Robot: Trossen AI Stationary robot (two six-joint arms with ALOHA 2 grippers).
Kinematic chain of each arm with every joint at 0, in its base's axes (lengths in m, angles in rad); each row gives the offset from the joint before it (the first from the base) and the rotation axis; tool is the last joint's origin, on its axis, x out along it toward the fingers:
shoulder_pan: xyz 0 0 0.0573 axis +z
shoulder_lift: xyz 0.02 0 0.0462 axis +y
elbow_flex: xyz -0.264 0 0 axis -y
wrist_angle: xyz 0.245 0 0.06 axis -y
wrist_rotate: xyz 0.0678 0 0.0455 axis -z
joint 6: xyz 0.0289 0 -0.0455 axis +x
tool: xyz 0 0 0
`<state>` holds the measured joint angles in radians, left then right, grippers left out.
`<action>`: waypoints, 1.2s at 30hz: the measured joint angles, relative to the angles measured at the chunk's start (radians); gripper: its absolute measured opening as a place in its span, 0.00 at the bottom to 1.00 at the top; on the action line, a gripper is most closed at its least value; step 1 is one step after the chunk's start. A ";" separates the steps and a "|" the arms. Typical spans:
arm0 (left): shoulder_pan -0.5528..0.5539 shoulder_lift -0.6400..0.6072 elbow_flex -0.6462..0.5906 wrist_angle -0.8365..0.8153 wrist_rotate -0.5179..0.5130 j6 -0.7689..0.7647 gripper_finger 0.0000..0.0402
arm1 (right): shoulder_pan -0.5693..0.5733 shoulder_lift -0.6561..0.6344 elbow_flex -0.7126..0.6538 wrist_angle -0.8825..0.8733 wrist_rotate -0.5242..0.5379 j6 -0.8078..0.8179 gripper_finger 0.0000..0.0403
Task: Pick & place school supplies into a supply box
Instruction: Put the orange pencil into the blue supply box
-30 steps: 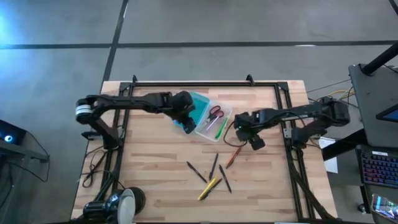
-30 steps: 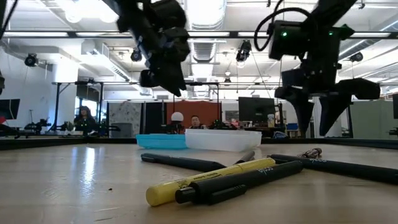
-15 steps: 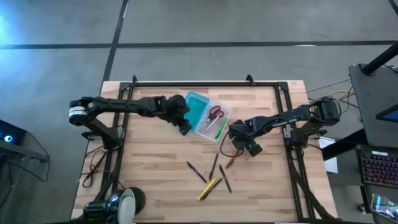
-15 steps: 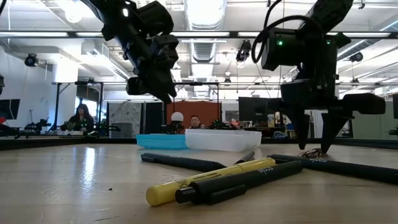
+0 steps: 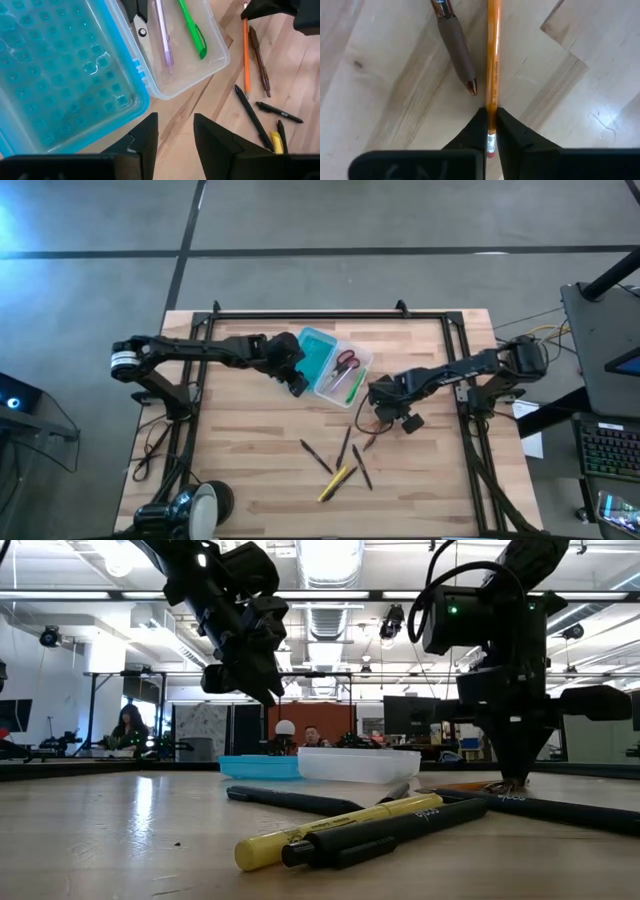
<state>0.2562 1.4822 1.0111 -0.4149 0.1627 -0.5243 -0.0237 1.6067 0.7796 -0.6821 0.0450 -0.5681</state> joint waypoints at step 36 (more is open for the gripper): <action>-0.021 -0.114 0.016 0.007 -0.008 -0.046 0.27 | -0.217 0.241 0.424 0.043 0.353 -0.351 0.03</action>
<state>0.2354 1.3678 1.0271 -0.4079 0.1547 -0.5700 -0.2405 1.8479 1.2037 -0.6387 0.3983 -0.9195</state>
